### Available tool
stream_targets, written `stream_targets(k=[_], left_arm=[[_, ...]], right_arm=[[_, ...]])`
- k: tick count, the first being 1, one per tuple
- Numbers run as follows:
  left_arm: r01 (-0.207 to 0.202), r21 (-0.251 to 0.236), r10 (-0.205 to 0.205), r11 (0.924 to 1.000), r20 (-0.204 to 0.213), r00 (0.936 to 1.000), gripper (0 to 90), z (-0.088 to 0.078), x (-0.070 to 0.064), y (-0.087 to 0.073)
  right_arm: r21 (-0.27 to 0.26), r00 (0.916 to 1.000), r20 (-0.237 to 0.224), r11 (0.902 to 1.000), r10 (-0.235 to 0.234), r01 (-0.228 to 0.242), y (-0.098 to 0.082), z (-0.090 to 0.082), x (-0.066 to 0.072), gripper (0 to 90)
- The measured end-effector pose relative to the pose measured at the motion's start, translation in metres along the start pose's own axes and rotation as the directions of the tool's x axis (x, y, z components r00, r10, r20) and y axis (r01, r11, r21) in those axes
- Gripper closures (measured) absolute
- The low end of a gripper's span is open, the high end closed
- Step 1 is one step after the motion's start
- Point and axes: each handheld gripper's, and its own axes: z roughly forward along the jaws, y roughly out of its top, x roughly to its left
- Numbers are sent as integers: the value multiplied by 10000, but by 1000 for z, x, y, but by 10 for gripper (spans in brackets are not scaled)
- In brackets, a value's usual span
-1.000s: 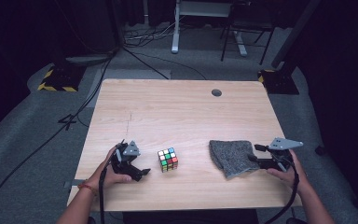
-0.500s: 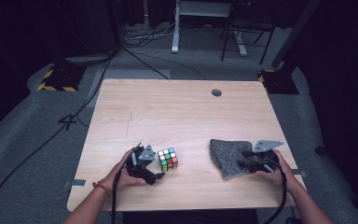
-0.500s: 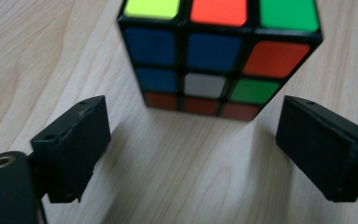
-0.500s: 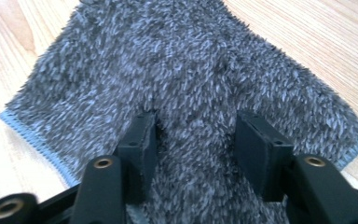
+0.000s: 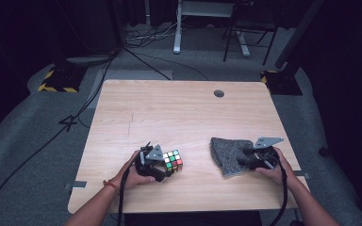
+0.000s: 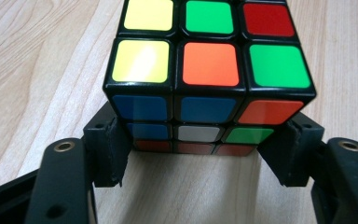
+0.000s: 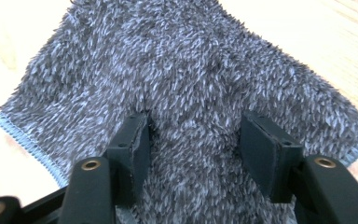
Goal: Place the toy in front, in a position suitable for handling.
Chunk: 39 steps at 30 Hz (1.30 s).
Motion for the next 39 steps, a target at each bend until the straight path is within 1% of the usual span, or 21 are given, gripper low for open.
stream_targets(k=[1,3,4,6,10,12,14,15,16,18,19,20,21,22,23,25,30,31,34,36,39], left_arm=[[-53,26,53,10000,14,10000,334,1,-1,1],[-270,19,270,9996,320,9991,336,4,-2,3],[-270,19,270,9996,320,9991,336,4,-2,3],[-736,76,730,9973,675,9951,336,14,-8,14],[-1230,91,1212,9924,1115,9863,336,30,-20,29],[-1405,102,1382,9900,1247,9825,336,35,-23,33],[-1466,95,1443,9891,1252,9816,335,38,-25,36],[-1508,108,1483,9885,1248,9810,334,40,-27,38],[-1508,108,1483,9885,1248,9810,334,40,-27,38],[-1468,126,1441,9891,1241,9818,332,42,-28,40],[-1464,132,1437,9891,1216,9821,331,42,-27,40],[-1464,132,1437,9891,1216,9821,329,42,-27,40],[-1432,166,1405,9896,1118,9838,310,42,-27,40],[-1432,166,1405,9896,1118,9838,290,42,-27,40],[-1343,226,1313,9907,1017,9861,290,42,-27,40],[-1269,314,1234,9914,951,9878,229,39,-25,37],[-1081,450,1045,9931,762,9916,155,31,-18,28],[-956,451,928,9944,611,9938,154,26,-13,24],[-746,442,727,9962,423,9965,154,21,-8,19],[-510,435,503,9977,168,9986,153,15,-2,13],[-337,418,338,9986,-13,9994,153,11,2,10]], right_arm=[[5,10000,23,10000,10,-10,2,2,-1,436],[-82,9999,1,9999,101,-101,5,6,-2,432],[-95,9999,15,9999,129,-129,7,9,-3,431],[-33,9999,27,9999,124,-124,12,13,-4,428],[-78,10000,-7,10000,57,-57,24,25,-2,422],[-73,9999,-110,10000,-57,56,31,32,1,422],[-71,9998,-162,9999,-118,117,35,36,3,421],[-24,9990,-292,9995,-323,323,44,44,7,420],[-24,9990,-292,9995,-323,323,44,44,7,420],[-88,9982,-422,9990,-436,432,53,54,13,416],[-121,9967,-561,9983,-584,579,61,63,20,414],[-121,9967,-561,9983,-584,579,61,63,20,414],[-140,9941,-696,9965,-830,822,69,70,27,411],[-140,9941,-696,9965,-830,822,69,70,27,411],[-156,9936,-767,9965,-834,824,72,73,30,407],[-192,9903,-908,9944,-1049,1035,79,80,39,377],[-314,9906,-1035,9957,-895,867,78,76,36,300],[-481,9882,-1176,9945,-985,934,76,69,34,276],[-459,9813,-1290,9893,-1430,1381,74,61,37,257],[-492,9764,-1354,9854,-1681,1628,72,55,41,250],[-770,9699,-1598,9818,-1839,1735,70,48,45,245]])
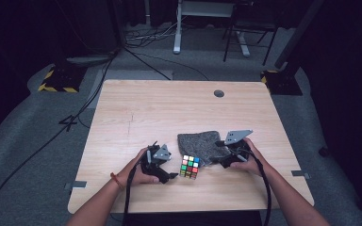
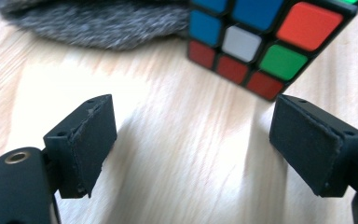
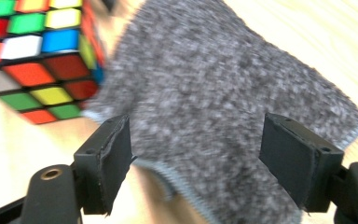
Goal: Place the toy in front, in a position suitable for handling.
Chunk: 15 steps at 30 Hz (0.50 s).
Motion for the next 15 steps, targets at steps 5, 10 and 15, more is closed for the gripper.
stream_targets(k=[5,10,15], left_arm=[[266,-59,-267,9996,-185,9995,150,0,3,-1],[372,33,-371,9993,-362,9987,114,2,4,1],[521,131,-514,9986,-513,9974,92,4,3,4]], right_arm=[[-400,9988,-452,9990,-206,188,3,-4,10,236],[-546,9871,-1283,9945,-956,893,16,3,38,217],[-353,9811,-1575,9935,-1126,1084,20,13,55,205]])
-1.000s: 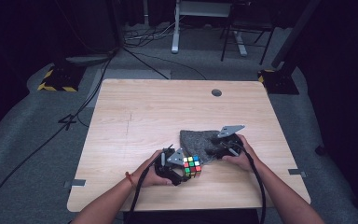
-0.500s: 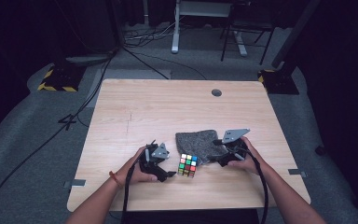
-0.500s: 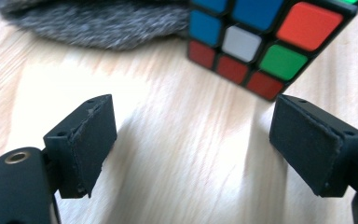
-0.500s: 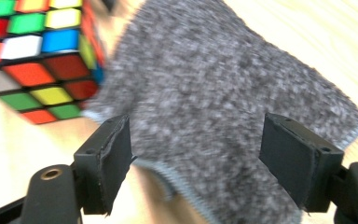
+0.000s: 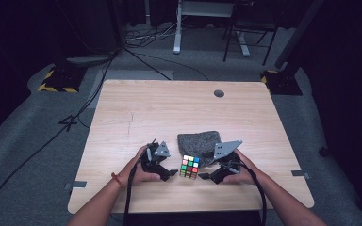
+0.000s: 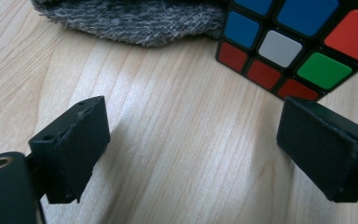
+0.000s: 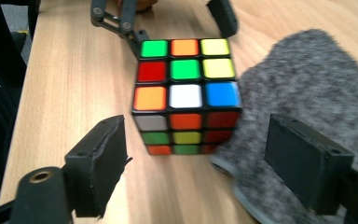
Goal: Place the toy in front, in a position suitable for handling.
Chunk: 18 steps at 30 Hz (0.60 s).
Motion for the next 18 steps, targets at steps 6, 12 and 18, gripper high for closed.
stream_targets(k=[6,12,18], left_arm=[[130,14,-130,9999,-57,9999,62,5,-2,5],[113,37,-113,9999,-25,9999,58,9,-3,9],[96,55,-96,9999,-9,10000,54,11,-3,11]], right_arm=[[256,9996,230,9996,148,-154,0,14,6,185],[307,9998,30,9993,206,-207,2,32,1,189],[258,10000,-40,9997,-23,24,4,42,2,231]])
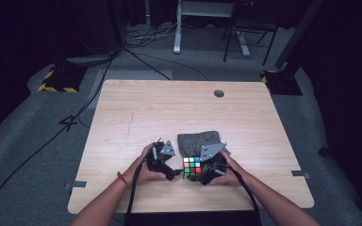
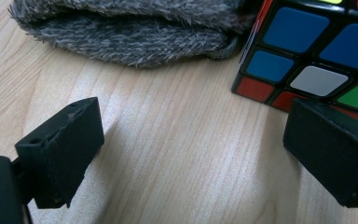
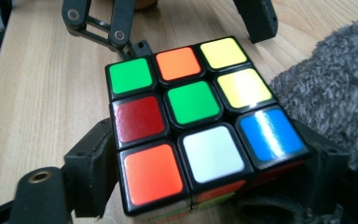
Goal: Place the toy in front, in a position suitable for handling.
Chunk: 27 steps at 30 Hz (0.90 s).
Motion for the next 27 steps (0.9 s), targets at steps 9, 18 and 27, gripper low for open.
stream_targets(k=[9,18,27], left_arm=[[21,-7,-21,10000,-38,10000,53,0,0,0],[48,-2,-48,10000,-47,10000,54,0,-1,0],[62,-18,-62,10000,-75,10000,53,0,-1,0]], right_arm=[[141,9977,274,9980,-618,614,-3,-5,8,325],[72,9976,438,9985,-538,535,-4,-14,8,315],[-150,9957,715,9981,-582,594,4,-14,12,316]])
